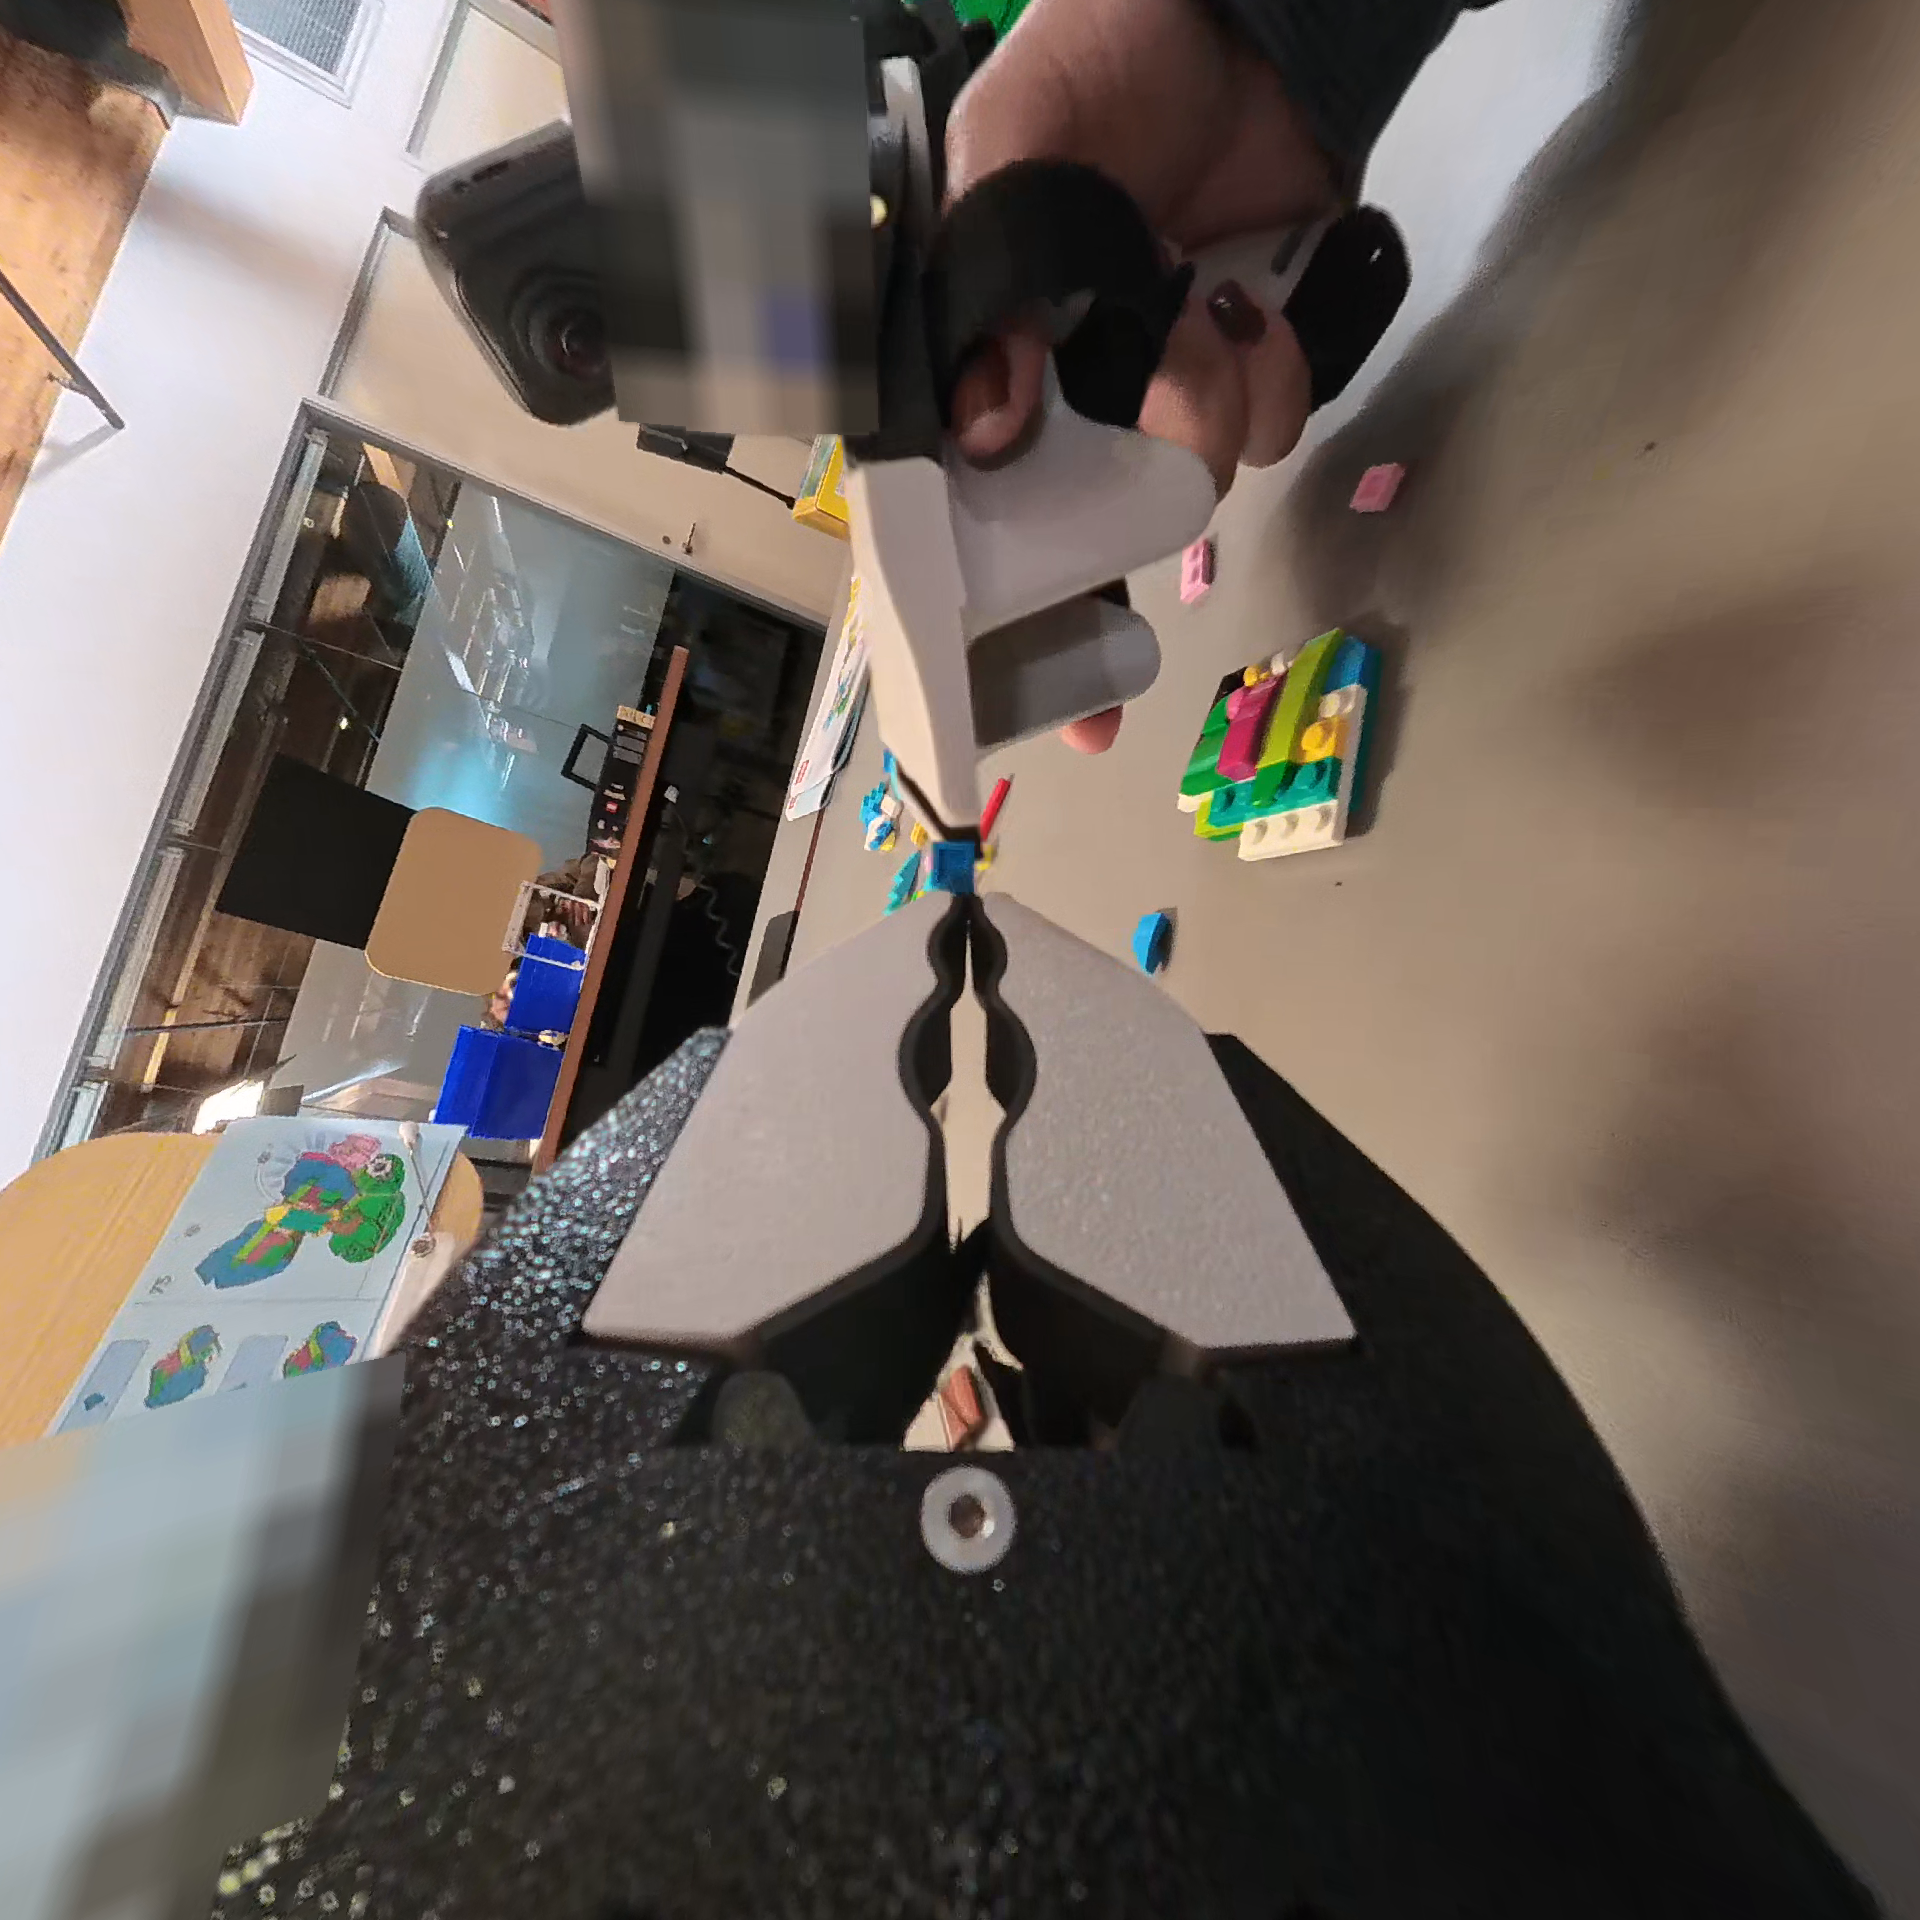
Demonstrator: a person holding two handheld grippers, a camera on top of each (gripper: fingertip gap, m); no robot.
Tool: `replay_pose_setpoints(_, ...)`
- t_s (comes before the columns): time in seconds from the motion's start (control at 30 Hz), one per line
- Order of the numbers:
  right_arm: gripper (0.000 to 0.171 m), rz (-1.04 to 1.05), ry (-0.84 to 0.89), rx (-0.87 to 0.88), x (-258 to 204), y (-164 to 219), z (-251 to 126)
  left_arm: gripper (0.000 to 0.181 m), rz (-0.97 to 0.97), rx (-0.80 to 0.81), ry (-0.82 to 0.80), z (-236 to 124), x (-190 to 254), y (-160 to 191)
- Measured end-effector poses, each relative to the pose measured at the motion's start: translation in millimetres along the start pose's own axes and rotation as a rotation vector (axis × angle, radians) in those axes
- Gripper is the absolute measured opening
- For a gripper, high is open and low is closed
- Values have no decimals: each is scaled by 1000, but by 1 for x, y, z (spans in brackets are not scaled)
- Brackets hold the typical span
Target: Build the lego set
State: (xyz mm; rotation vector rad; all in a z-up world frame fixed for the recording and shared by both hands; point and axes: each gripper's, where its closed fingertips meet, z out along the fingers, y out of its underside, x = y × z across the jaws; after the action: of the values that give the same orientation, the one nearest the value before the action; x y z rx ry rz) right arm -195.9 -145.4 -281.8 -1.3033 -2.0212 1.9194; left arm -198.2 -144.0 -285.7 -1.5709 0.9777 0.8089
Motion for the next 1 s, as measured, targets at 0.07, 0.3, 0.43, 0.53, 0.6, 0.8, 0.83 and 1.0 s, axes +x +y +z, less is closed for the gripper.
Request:
replay_pose_setpoints(0.07,14,12,-9,14,0,-2,-1,0,12,0,-2,1,2,0)
replay_pose_setpoints(0.3,5,-48,43,-43,3,6,1,0,37,7,-10,2,1,-5)
replay_pose_setpoints(0.43,1,-147,76,-70,3,7,1,0,-52,32,17,2,3,-6)
replay_pose_setpoints(0.53,1,-338,155,-91,5,7,0,3,-302,56,101,4,5,-4)
replay_pose_setpoints(0.6,1,-524,218,-101,7,6,-1,7,-491,74,165,2,3,-2)
replay_pose_setpoints(0.8,1,-1131,358,-115,-3,0,-6,20,-1028,196,406,-10,-2,-7)
replay_pose_setpoints(0.83,1,-1207,376,-131,-4,2,-5,22,-1091,220,451,-11,-2,-11)
replay_pose_setpoints(1.0,1,-1441,411,-175,-12,8,4,26,-1175,172,586,-10,14,-14)
